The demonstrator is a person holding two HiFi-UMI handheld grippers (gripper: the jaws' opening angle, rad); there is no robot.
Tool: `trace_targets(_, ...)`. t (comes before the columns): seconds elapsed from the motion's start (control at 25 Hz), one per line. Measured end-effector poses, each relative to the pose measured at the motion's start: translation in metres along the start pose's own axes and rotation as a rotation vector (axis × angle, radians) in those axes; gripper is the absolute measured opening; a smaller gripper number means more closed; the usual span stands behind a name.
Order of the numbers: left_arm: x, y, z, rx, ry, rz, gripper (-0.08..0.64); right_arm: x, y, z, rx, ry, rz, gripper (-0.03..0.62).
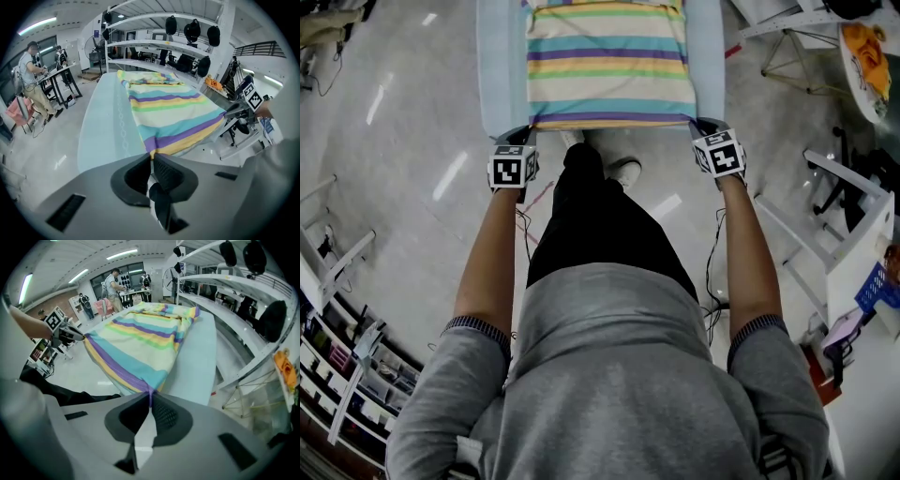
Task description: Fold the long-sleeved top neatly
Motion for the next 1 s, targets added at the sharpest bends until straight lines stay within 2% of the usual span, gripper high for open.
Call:
trace_targets(0.4,-0.024,-0.038,-0.010,0.040,0.022,0.049,0.031,-0.014,-0.043,-0.001,-0.044,0.025,0.069,0.026)
trace_targets(1.0,0.018,-0.091,0.013,0.073,0.019,-0.034,0.032,0.026,-0.082,-0.040,-0.101,0.020,0.019,0.027)
Point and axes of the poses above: the fingertips, and each gripper's own axes: y forward along the fingers, z to its right, x out of its underside, the point moved 5 cm from there along -y, backward along the fingers, and after that the axes turned 8 degrees about y, right-handed, at the moved point
